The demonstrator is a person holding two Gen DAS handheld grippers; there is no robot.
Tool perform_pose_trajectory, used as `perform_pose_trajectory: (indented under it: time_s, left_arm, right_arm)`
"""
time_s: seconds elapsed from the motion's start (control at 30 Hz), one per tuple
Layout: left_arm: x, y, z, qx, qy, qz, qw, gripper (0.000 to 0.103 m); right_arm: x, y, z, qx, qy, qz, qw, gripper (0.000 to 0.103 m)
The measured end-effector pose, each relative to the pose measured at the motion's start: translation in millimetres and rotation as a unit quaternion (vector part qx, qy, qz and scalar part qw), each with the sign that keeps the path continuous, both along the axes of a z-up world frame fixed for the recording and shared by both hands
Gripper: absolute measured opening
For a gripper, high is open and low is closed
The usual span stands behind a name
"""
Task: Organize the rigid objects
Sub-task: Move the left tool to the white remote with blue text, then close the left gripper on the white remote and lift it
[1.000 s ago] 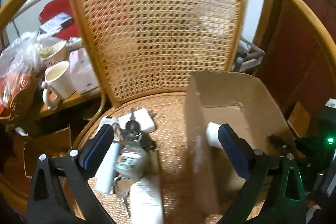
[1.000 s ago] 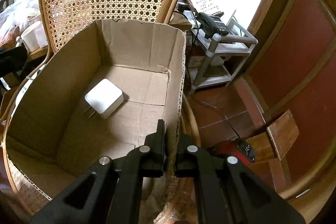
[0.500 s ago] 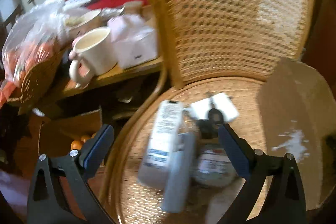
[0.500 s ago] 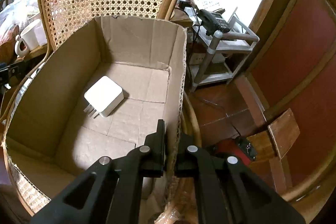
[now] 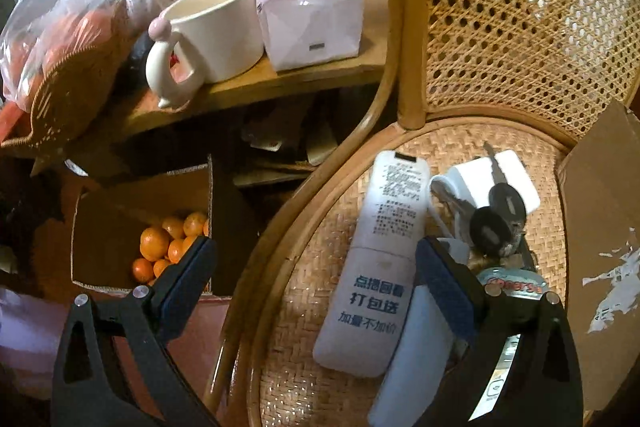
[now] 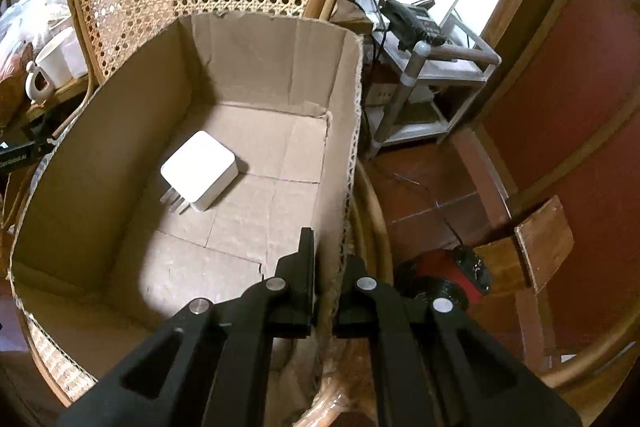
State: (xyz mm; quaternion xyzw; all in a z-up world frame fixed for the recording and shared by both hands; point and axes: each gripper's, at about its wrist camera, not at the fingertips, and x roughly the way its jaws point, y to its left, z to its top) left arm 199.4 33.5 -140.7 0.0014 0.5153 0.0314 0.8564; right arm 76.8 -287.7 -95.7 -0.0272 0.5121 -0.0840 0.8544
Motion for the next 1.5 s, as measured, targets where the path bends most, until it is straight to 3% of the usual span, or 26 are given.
perform_pose_trajectory:
  time_s: [0.3, 0.5, 0.83, 0.9, 0.93, 1.0, 1.03, 1.17, 1.27, 1.5]
  left_arm:
    - [2.3, 6.8, -8.0, -0.025, 0.01, 0.008, 0.9996, 0.099]
    - [2.6, 13.0, -11.6, -0.045, 0.018, 0.006, 0.9988, 0.099]
    - [-2.4, -3.5, -7.7, 0.002, 0.009, -0.033, 0.9994, 0.096]
    - [-5.1, -10.3, -6.5, 0.009, 0.003, -0.055, 0.9984, 0.084]
    - [-6.3, -14.7, -6.0, 0.006, 0.002, -0.07, 0.9975, 0.079]
    - [-7.0, -18.1, -5.2, -0.011, 0.003, -0.083, 0.9965, 0.06]
    - [-7.1, -18.7, -5.0, -0.018, 0.002, -0.085, 0.9962, 0.057]
    - [-3.2, -14.1, -8.2, -0.051, -0.001, -0.052, 0.9974, 0.058]
    - [3.3, 2.5, -17.4, -0.119, 0.015, 0.0, 0.9927, 0.061]
    - [-1.9, -20.7, -20.1, -0.041, 0.008, -0.037, 0.9985, 0.057]
  right_arm:
    - [-12.3, 19.6, 0.3, -0.029, 0.015, 0.015, 0.999, 0.009]
    - [-17.9, 16.4, 1.7, -0.019, 0.012, 0.014, 1.0, 0.009]
    - [-14.9, 14.4, 2.2, -0.018, 0.012, 0.016, 1.0, 0.009]
    - [-14.7, 15.2, 1.7, -0.019, 0.012, 0.016, 1.0, 0.009]
    - [-14.4, 15.5, 1.6, -0.019, 0.012, 0.016, 1.0, 0.009]
    - [-14.2, 15.7, 1.3, -0.019, 0.012, 0.016, 1.0, 0.009]
    - [-14.4, 16.0, 1.1, -0.02, 0.013, 0.016, 1.0, 0.009]
    - [-13.1, 16.8, -0.9, -0.02, 0.016, 0.016, 1.0, 0.009]
    - [-12.0, 15.6, -2.2, -0.017, 0.018, 0.014, 1.0, 0.009]
    - [-9.6, 14.5, -5.0, -0.014, 0.023, 0.008, 1.0, 0.008]
